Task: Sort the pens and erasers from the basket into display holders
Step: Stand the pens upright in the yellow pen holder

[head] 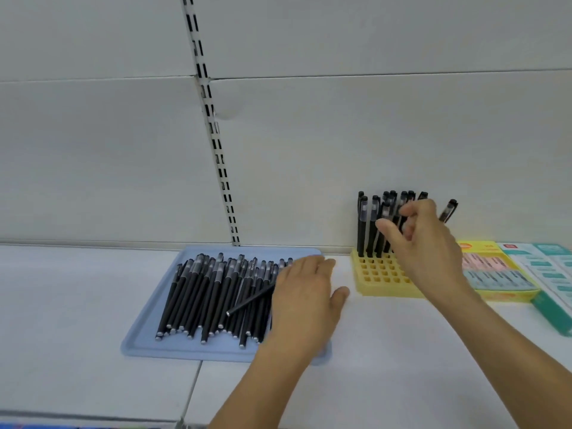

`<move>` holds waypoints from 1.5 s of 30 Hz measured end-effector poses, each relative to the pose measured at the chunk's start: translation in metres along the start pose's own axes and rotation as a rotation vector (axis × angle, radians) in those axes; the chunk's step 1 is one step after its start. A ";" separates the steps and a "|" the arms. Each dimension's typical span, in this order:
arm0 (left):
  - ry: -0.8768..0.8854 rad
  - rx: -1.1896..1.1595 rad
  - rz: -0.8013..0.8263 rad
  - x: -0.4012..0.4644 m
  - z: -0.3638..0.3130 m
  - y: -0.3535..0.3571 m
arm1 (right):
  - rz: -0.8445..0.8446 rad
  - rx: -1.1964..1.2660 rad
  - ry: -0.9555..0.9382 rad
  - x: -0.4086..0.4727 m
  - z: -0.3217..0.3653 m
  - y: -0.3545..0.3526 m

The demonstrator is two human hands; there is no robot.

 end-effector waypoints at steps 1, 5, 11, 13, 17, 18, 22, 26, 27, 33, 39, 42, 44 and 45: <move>-0.070 0.085 -0.041 -0.005 0.011 -0.008 | 0.030 -0.007 -0.034 -0.011 0.007 0.003; -0.404 0.275 0.228 -0.017 0.054 -0.024 | 0.388 -0.259 -0.177 -0.045 0.039 0.037; -0.478 0.126 0.317 -0.013 0.072 -0.027 | 0.568 -0.433 -0.199 -0.062 0.065 0.069; -0.488 0.117 0.321 -0.009 0.074 -0.030 | 0.596 -0.466 -0.190 -0.065 0.072 0.072; -0.467 0.115 0.323 -0.003 0.079 -0.030 | 0.607 -0.490 -0.168 -0.066 0.081 0.076; -0.462 0.115 0.314 -0.003 0.083 -0.029 | 0.607 -0.491 -0.164 -0.065 0.081 0.077; -0.503 -0.102 0.112 -0.006 0.103 -0.033 | 0.670 -0.312 -0.047 -0.060 0.069 0.077; -0.629 -1.059 -0.128 -0.004 0.089 -0.044 | 0.657 0.161 0.091 -0.051 0.051 0.049; -0.638 -1.255 -0.137 -0.001 0.081 -0.045 | 0.596 0.253 0.099 -0.047 0.044 0.038; -0.633 -1.605 -0.170 0.017 0.045 -0.033 | 0.094 0.316 0.118 -0.002 -0.011 -0.012; -0.598 -1.593 -0.113 0.025 0.024 -0.021 | 0.082 0.075 0.053 0.021 -0.035 -0.002; -0.589 -1.581 -0.110 0.025 0.021 -0.019 | 0.095 0.050 0.035 0.026 -0.041 0.008; -0.589 -1.579 -0.107 0.024 0.019 -0.017 | 0.099 0.014 0.022 0.029 -0.041 0.012; -0.592 -1.581 -0.106 0.024 0.019 -0.016 | 0.104 -0.014 0.010 0.030 -0.042 0.015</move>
Point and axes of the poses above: each hand's wrist, its own x-axis towards the middle knuckle, its own y-axis out of the palm, z = x × y, the point moved 2 cm from there along x, towards the middle knuckle, and after that the axes turned 8 degrees about y, right-handed, at the moved point
